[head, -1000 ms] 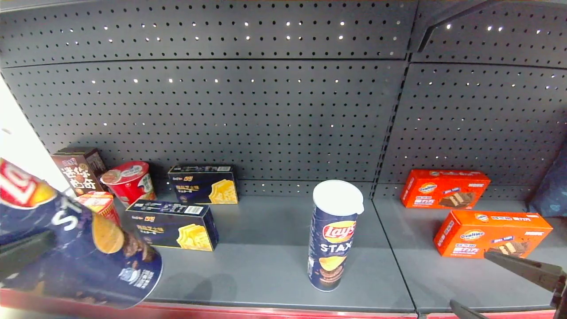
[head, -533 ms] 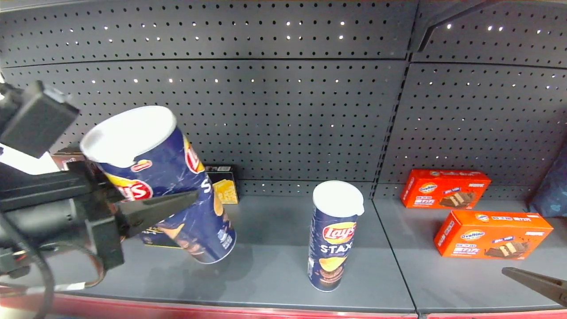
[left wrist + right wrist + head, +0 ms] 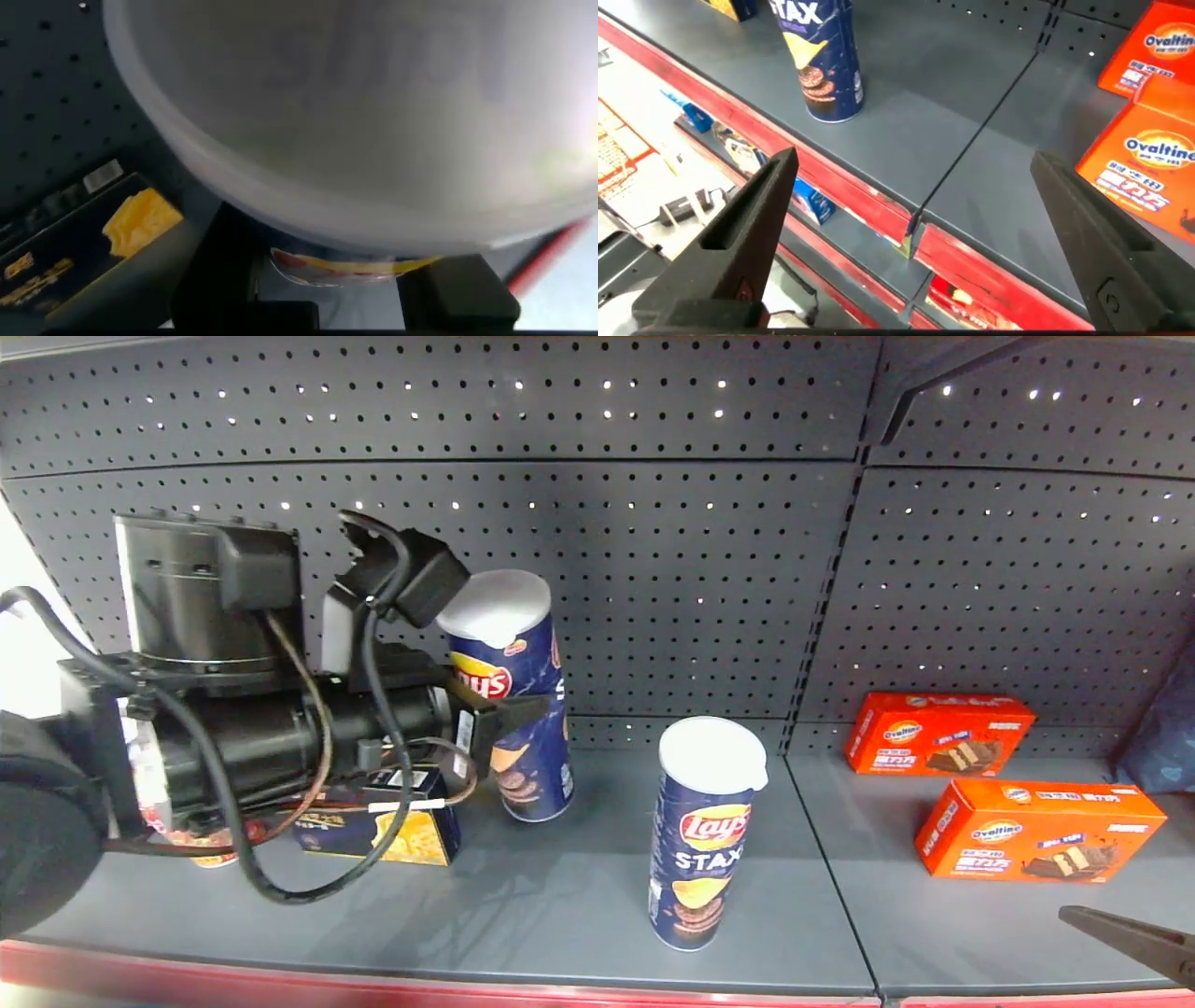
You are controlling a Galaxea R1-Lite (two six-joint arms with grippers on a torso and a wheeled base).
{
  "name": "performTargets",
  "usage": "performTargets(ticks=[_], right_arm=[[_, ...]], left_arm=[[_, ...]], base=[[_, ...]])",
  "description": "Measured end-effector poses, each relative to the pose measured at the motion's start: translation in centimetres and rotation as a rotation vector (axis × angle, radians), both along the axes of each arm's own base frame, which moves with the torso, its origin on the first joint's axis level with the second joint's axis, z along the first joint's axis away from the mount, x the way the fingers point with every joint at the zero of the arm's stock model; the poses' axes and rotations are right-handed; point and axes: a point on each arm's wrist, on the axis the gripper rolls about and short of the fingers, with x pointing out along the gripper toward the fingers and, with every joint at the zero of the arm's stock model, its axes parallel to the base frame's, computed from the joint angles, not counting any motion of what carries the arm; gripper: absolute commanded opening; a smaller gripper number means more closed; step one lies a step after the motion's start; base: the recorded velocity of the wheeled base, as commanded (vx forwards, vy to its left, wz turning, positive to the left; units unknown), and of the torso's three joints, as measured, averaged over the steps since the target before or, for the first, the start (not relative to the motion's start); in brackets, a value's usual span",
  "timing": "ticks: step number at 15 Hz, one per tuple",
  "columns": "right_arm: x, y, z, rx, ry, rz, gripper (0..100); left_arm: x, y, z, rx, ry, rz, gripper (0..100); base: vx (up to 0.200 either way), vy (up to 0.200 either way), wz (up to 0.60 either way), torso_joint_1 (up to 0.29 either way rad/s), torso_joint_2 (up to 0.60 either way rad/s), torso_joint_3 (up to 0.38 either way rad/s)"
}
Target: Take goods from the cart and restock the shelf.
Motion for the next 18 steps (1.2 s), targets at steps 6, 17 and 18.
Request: performTargets(ticks=[6,17,18], right_arm=[[0.2,-0.3,0.0,0.014,0.006,-0.052,100],[0.3,-0.3,-0.1,0.022,0.019,-0.054,100],[0.3,-0.3,-0.1,0.022,0.019,-0.054,100]], left_arm=[[6.2,-5.0,-1.7,-0.005,-0.010,0.104,0],[10.1,-9.1,-6.2,0.010,0.069,0.102,0],[10.2,-9.3,-6.4,0.010,0.069,0.099,0]], base=[[0.000,0.000,0.00,0.000,0.00,0.000],[0.000,0.000,0.00,0.000,0.00,0.000],[0.000,0.000,0.00,0.000,0.00,0.000]])
